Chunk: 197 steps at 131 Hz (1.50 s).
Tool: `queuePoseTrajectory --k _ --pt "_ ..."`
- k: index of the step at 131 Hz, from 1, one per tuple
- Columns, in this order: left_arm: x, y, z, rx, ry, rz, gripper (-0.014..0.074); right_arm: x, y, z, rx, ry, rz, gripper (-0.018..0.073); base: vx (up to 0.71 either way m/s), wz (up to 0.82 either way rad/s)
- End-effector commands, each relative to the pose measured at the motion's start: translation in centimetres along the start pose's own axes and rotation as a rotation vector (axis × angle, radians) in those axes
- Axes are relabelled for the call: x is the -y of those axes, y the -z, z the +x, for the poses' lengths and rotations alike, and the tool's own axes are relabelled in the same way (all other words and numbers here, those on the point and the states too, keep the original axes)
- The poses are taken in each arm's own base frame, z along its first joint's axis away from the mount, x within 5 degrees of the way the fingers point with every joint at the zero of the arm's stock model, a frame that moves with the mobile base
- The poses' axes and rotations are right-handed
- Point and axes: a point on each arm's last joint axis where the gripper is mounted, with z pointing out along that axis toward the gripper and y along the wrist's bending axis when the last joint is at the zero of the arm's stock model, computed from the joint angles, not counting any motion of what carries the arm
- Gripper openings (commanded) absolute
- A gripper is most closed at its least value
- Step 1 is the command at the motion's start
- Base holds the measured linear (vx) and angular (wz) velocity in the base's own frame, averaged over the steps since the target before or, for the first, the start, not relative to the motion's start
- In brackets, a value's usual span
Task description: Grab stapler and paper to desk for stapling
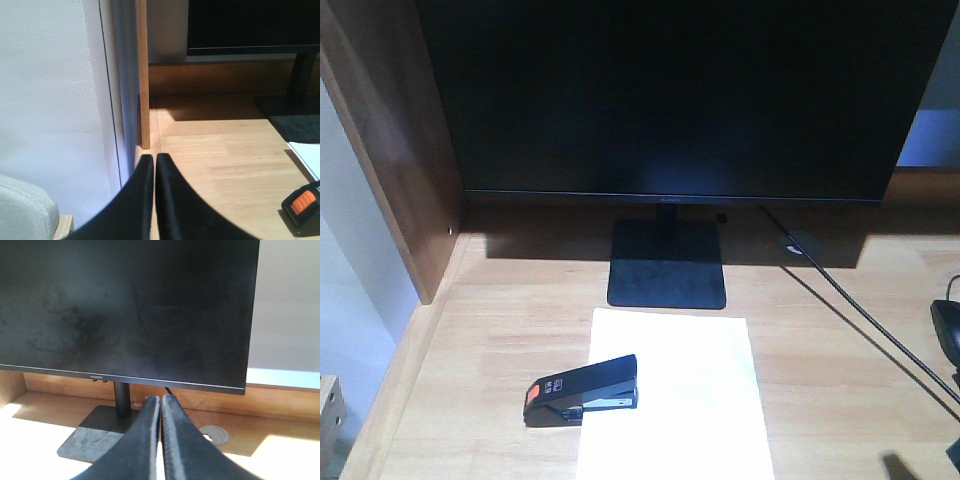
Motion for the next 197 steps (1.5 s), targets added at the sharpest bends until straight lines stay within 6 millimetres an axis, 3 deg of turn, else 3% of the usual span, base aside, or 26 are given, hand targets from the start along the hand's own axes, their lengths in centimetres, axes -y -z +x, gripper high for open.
queuePoseTrajectory --k 1,153,197 --pt "-0.01 0.05 -0.38 0.08 0.019 -0.001 -0.0006 0.18 -0.02 -0.9 0.02 0.053 0.02 -0.001 0.0 0.0" --pt "-0.01 0.04 -0.37 0.079 0.019 -0.001 -0.0006 0.18 -0.02 -0.9 0.021 0.054 0.021 -0.001 0.0 0.0" --pt "-0.01 0.04 -0.37 0.079 0.019 -0.001 -0.0006 0.97 0.04 -1.06 0.037 0.023 0.108 -0.001 0.0 0.0"
